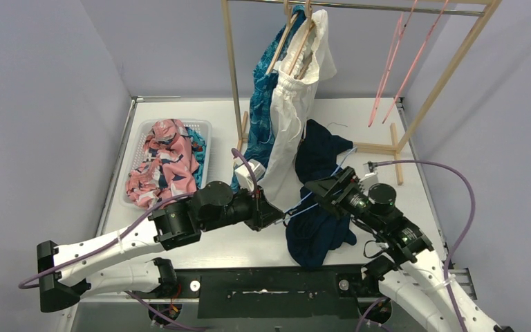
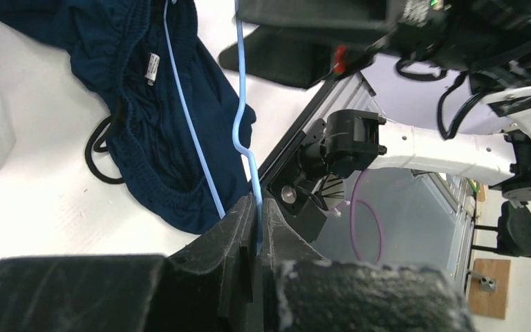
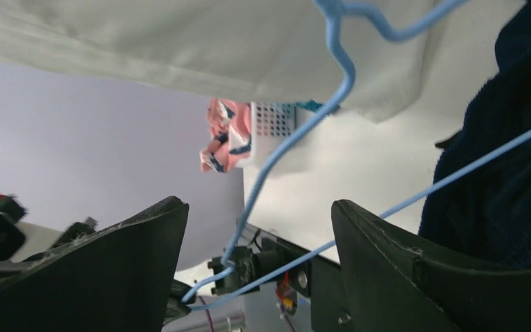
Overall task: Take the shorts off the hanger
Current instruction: Place the hanger on the clothes rod.
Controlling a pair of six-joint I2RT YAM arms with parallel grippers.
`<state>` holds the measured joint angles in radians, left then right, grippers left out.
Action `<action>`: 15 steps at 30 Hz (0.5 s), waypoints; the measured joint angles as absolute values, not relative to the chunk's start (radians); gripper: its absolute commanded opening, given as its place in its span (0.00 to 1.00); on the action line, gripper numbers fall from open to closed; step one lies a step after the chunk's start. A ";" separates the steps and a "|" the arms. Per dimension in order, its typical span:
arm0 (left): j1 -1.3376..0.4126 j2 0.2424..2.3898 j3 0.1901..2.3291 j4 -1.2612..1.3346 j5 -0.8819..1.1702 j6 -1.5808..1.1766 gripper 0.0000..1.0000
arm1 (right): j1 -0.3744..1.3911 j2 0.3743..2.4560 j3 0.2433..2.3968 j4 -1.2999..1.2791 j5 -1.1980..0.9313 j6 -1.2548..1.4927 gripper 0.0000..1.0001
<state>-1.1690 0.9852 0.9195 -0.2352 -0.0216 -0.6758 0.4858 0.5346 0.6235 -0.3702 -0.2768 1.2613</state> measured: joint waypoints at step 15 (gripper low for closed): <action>-1.173 1.019 0.892 -0.213 -0.016 -0.669 0.22 | 0.671 0.621 0.503 -0.129 -0.183 1.377 0.01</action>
<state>-1.1728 1.0195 0.8917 -0.2131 -0.0158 -0.6685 0.6708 0.6212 0.5026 -0.1291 -0.1829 1.3766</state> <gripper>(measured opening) 0.064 0.073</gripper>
